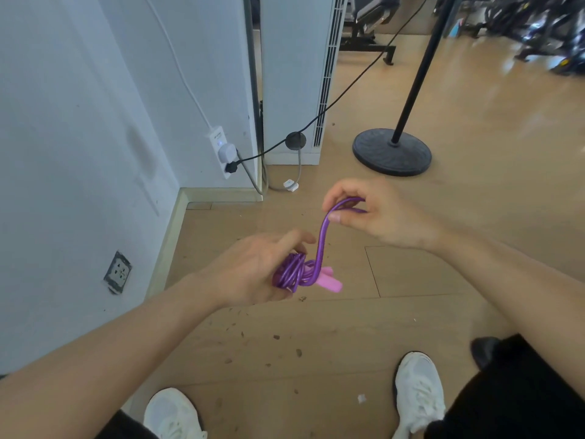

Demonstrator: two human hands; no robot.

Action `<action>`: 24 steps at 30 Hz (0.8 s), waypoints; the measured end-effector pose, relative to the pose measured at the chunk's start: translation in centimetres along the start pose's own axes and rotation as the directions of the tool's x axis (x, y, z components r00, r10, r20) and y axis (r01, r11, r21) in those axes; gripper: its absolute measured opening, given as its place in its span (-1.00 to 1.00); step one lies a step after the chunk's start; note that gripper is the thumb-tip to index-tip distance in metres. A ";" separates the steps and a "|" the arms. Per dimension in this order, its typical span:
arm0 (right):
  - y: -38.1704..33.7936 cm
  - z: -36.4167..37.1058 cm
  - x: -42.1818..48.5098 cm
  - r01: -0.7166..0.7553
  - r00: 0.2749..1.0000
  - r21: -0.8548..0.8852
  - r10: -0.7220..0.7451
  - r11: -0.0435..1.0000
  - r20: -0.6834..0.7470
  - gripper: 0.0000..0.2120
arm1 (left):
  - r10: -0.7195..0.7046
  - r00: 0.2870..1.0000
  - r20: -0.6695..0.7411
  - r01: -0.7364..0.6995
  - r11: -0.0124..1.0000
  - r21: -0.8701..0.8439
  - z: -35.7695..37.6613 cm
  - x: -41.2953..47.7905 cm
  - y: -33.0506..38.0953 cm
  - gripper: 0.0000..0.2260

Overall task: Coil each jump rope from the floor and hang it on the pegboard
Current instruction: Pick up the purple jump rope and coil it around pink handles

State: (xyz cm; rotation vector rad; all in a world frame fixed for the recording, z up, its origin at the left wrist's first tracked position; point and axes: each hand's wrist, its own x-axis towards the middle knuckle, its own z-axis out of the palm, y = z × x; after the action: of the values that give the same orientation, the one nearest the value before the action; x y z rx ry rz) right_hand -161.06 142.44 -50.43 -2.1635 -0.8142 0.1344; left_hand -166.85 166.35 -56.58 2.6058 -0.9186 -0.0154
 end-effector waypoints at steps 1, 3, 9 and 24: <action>0.3 -0.2 0.3 -0.010 1.000 0.012 0.010 1.000 -0.024 -0.90 | 0.021 0.999 -0.029 -0.021 0.999 -0.028 0.0 0.0 0.3 -0.28; 0.9 -0.7 0.7 -0.026 0.998 0.046 0.029 0.999 -0.058 -0.91 | 0.090 0.993 -0.076 -0.091 0.996 -0.016 -0.2 -0.1 0.7 -0.26; 1.4 -0.9 1.2 -0.008 0.999 0.087 0.013 0.996 -0.046 -0.90 | 0.169 0.985 -0.021 -0.164 0.976 0.143 -0.3 0.1 0.7 -0.22; 3.5 -2.5 1.4 -0.121 0.992 0.040 0.119 0.992 0.052 -0.84 | -0.321 0.937 -0.135 0.112 0.644 -0.757 -2.3 -0.2 0.6 -0.48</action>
State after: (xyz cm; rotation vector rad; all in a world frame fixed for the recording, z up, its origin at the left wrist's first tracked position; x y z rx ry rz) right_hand -157.32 140.01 -51.04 -2.1760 -0.7028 0.2654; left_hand -167.03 166.84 -54.22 1.8551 -0.3611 -0.0921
